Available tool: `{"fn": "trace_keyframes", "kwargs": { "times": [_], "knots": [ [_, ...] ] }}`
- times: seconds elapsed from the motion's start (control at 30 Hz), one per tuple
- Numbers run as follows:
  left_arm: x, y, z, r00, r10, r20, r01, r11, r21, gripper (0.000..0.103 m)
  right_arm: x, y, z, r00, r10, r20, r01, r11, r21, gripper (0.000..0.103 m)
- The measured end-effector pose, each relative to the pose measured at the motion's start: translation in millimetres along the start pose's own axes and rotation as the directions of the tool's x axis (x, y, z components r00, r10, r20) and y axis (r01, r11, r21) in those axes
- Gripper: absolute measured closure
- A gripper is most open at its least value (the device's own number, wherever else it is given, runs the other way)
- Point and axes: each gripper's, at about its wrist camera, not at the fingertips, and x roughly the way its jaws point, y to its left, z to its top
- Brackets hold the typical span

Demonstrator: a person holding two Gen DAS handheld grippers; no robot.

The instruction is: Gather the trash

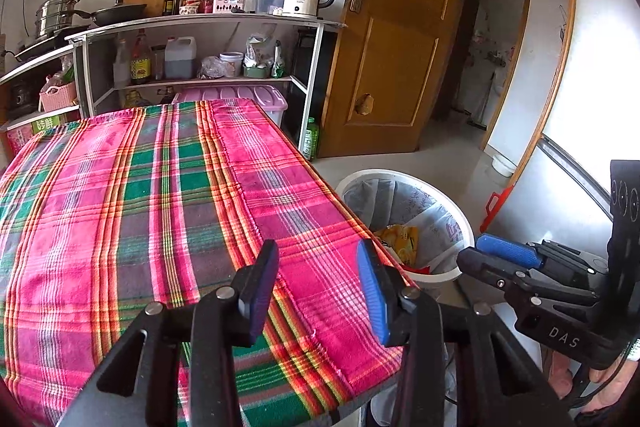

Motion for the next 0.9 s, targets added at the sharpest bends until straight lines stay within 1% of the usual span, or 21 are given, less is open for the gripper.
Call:
{"fn": "trace_keyframes", "kwargs": {
  "times": [0.37, 0.67, 0.9],
  "knots": [
    [-27.1, -2.0, -24.2, 0.998, 0.051, 0.027, -0.052, 0.999, 0.015, 0.060, -20.4, 13.2, -25.1, 1.000, -0.020, 0.018, 0.021, 1.000, -0.018, 0.068],
    [-37.1, -6.0, -38.0, 0.999, 0.041, 0.027, -0.041, 0.999, 0.016, 0.060, -30.6, 19.3, -38.6, 0.999, -0.036, 0.027, 0.036, 0.999, -0.031, 0.067],
    [-37.8, -13.4, -43.4, 0.999, 0.027, 0.025, -0.028, 0.999, 0.029, 0.060, -30.5, 14.3, -38.3, 0.999, -0.041, 0.029, 0.041, 0.999, -0.016, 0.067]
  ]
}}
